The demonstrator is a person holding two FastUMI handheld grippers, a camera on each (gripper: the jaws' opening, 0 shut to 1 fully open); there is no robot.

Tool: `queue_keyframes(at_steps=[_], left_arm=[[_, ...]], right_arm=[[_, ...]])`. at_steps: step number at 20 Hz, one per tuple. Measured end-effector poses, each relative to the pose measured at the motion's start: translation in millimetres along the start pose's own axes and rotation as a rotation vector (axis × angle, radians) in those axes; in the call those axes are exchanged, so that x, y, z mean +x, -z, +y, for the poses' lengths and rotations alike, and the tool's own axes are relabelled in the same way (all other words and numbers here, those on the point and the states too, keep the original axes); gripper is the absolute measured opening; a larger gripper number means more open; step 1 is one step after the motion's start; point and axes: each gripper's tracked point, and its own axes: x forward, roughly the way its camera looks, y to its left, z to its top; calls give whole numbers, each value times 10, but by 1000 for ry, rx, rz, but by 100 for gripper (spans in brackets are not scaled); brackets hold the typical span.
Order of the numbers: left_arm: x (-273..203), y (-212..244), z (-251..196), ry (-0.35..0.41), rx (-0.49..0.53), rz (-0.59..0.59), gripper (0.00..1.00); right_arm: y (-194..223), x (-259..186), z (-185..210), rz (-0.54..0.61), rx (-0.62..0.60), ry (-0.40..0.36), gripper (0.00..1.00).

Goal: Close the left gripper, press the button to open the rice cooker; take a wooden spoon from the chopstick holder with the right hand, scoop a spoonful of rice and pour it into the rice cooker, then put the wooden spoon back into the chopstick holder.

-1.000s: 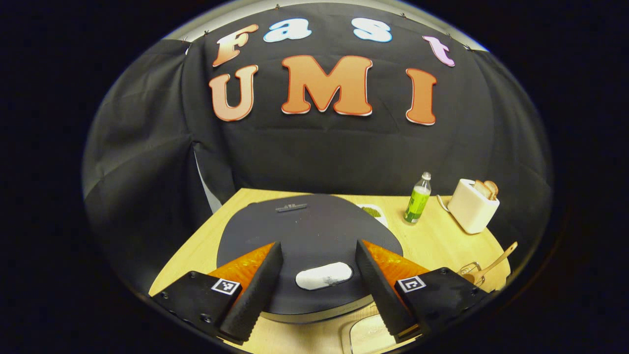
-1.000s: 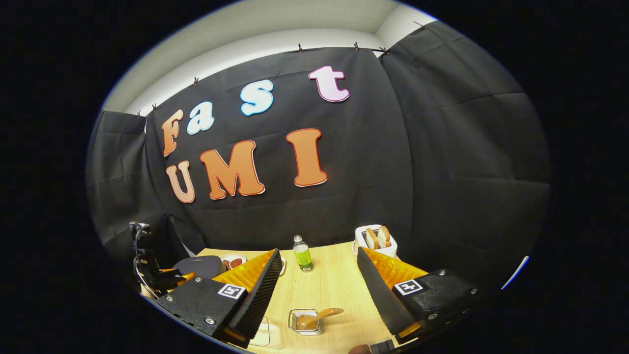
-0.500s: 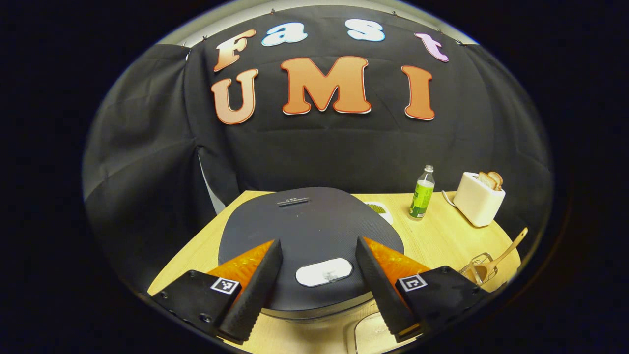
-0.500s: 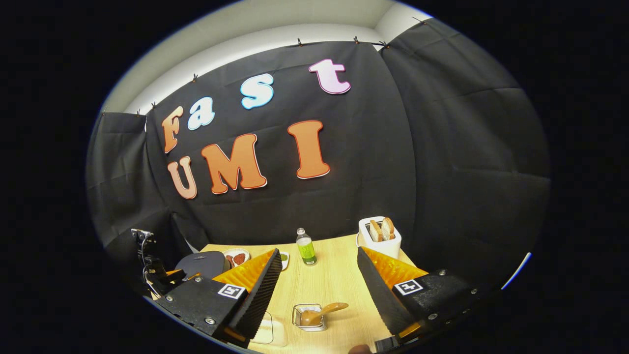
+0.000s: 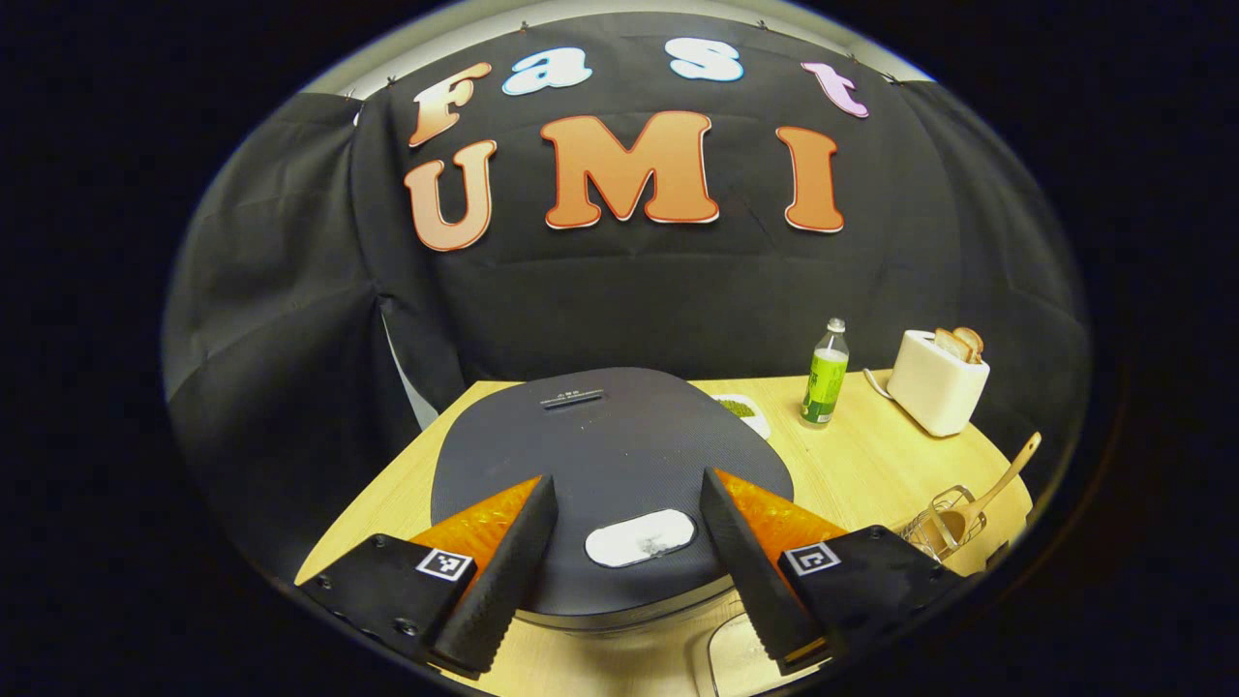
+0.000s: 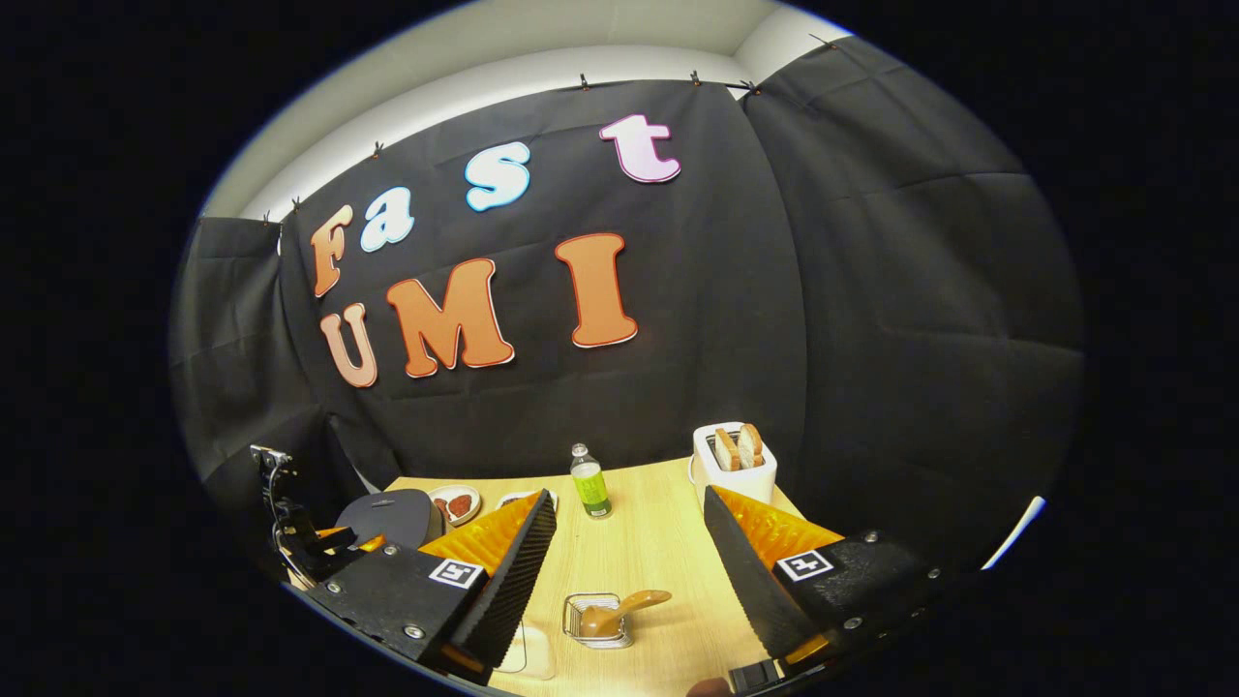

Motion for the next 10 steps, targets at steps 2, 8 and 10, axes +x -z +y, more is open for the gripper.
queue_keyframes(at_steps=[2, 8, 10], left_arm=[[-19, -12, 1, 12, -19, 48, 97], [-379, -474, 101, 42, -52, 17, 100], [-539, -795, 181, 41, -55, -41, 100]], right_arm=[[-22, -14, -57, -8, -8, 15, 94], [-119, -34, -140, -24, -19, 39, 94], [-201, -66, -119, -42, -26, 36, 94]])
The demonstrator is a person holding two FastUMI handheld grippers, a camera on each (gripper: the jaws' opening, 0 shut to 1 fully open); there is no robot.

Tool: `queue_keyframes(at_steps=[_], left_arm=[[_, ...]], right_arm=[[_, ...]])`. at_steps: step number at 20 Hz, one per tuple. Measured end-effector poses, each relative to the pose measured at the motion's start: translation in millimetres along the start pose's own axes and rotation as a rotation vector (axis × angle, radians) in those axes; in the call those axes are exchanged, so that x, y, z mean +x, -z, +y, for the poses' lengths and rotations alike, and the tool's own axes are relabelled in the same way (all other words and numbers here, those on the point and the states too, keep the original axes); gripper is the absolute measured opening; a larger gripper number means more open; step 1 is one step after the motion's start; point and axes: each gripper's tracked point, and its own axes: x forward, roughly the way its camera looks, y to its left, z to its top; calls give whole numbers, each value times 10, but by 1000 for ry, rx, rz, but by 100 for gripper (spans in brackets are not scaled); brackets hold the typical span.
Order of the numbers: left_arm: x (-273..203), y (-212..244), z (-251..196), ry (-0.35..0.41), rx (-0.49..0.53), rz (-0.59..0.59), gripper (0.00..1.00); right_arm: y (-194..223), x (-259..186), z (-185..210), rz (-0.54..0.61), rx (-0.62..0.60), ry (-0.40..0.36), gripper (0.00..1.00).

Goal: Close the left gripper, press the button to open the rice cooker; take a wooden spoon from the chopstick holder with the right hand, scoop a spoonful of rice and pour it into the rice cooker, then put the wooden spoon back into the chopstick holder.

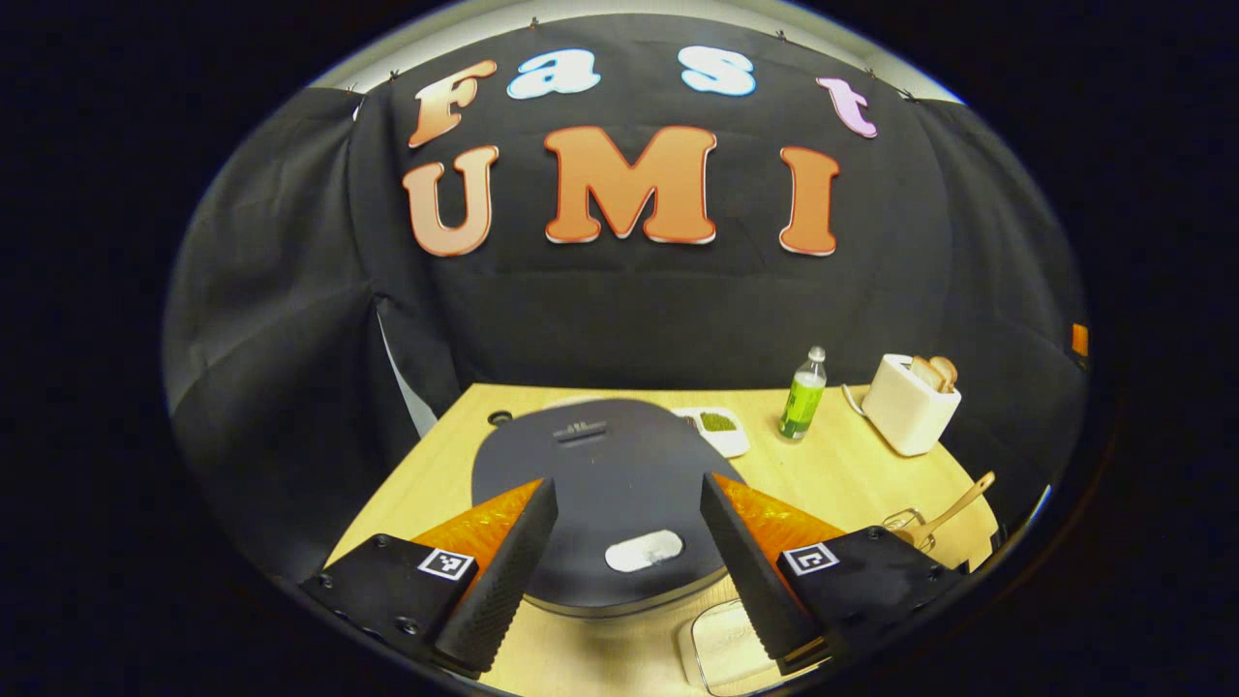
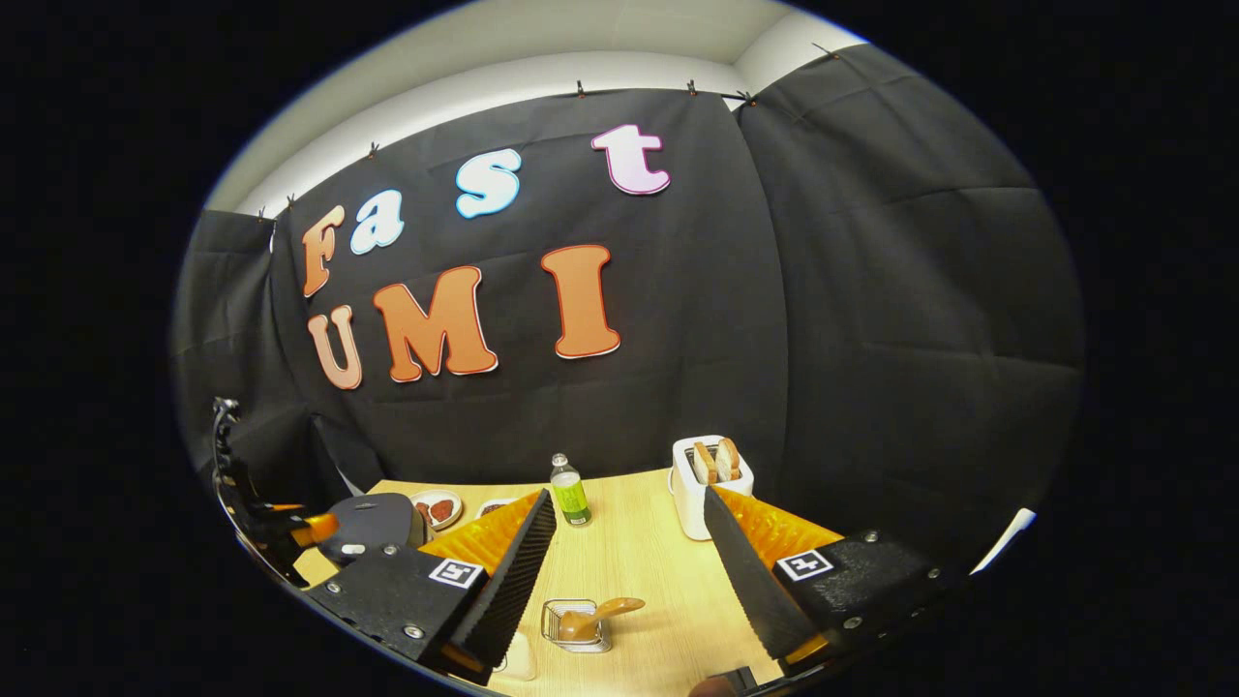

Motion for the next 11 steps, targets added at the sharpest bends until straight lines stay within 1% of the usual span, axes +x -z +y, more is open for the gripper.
queue_keyframes(at_steps=[3, 6, 7, 8, 10, 11], left_arm=[[-319, -548, 128, -6, -21, -100, 99], [-715, -1151, 295, -32, -25, -220, 99], [-843, -1317, 332, -37, -30, -255, 94], [-969, -1456, 346, -36, -38, -280, 94], [-1184, -1671, 377, -26, -58, -329, 100], [-1289, -1796, 402, -19, -65, -358, 100]], right_arm=[[-103, -3, -4, -27, -34, 7, 94], [-188, -24, 10, -50, -71, 13, 95], [-210, -29, 28, -54, -77, 12, 95], [-232, -33, 48, -58, -81, 9, 95], [-269, -38, 101, -65, -88, 0, 95], [-283, -42, 112, -68, -94, -1, 95]])
